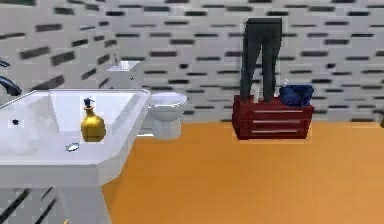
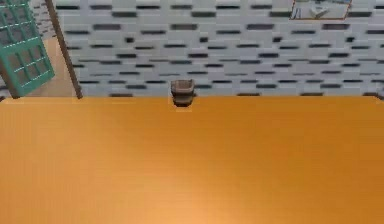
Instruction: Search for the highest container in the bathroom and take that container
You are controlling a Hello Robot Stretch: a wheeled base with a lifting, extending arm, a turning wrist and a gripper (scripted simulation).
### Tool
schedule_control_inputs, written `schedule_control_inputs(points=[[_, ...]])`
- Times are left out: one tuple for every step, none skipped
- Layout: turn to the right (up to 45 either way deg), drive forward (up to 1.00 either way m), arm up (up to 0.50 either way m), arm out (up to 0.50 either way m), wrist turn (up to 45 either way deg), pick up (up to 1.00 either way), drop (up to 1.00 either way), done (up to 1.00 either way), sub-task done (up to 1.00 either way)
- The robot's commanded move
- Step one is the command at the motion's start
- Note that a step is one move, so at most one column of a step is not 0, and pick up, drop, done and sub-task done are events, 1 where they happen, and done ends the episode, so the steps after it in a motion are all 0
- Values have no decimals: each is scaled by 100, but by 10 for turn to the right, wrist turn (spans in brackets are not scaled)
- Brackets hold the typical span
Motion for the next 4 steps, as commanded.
schedule_control_inputs(points=[[450, 0, 0, 0, 0, 0, 0, 0, 0], [450, 0, 0, 0, 0, 0, 0, 0, 0], [300, 0, 0, 0, 0, 0, 0, 0, 0], [0, 10, 0, 0, 0, 0, 0, 0, 0]])
